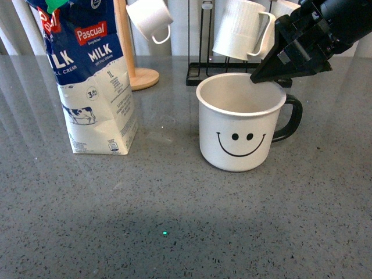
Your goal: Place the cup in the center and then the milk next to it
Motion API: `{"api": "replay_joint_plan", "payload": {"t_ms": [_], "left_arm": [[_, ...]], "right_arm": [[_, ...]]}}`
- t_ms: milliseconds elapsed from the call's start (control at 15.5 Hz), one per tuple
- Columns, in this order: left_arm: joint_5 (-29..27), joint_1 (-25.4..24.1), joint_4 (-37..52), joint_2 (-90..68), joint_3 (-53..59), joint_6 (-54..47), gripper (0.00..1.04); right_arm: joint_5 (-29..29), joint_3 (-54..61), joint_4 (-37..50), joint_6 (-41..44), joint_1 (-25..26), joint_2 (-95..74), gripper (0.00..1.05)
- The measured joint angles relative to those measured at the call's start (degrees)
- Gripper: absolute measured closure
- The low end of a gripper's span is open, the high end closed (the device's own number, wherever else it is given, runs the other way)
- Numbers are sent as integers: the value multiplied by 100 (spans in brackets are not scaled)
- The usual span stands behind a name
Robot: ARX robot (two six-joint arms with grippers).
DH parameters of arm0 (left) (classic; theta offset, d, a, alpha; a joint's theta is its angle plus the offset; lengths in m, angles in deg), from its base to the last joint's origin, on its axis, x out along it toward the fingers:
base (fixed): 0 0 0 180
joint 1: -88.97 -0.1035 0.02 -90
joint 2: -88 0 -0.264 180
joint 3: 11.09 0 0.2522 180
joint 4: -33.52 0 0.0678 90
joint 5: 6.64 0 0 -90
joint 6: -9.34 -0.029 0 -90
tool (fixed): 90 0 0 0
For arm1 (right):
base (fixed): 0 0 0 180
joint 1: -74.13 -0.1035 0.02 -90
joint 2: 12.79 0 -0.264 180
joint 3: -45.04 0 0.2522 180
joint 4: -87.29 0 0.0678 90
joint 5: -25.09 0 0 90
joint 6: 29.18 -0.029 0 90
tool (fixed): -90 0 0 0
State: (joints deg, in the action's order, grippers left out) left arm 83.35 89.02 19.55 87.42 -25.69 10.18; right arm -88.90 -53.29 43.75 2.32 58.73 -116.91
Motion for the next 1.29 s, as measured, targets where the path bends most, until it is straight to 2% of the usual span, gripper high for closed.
{"api": "replay_joint_plan", "payload": {"t_ms": [129,193,386,515,708,902,1095,1223,1288], "left_arm": [[0,0,0,0,0,0,7],[0,0,0,0,0,0,7],[0,0,0,0,0,0,7],[-2,0,0,0,0,0,7],[0,0,0,0,0,0,7],[0,0,0,0,0,0,7],[0,0,0,0,0,0,7],[-2,0,0,0,0,0,7],[-2,0,0,0,0,0,7]], "right_arm": [[35,28,81,20,-2,-4,102],[42,66,131,79,-4,-4,98],[74,79,170,118,-4,-4,76],[15,81,365,90,4,76,39],[-46,133,1014,-437,92,501,8],[437,1156,2761,-1919,409,1663,6],[1097,3292,4535,-3298,605,3539,7],[1587,4649,4981,-3829,470,4835,7],[2052,5362,5014,-4024,225,5490,7]]}}
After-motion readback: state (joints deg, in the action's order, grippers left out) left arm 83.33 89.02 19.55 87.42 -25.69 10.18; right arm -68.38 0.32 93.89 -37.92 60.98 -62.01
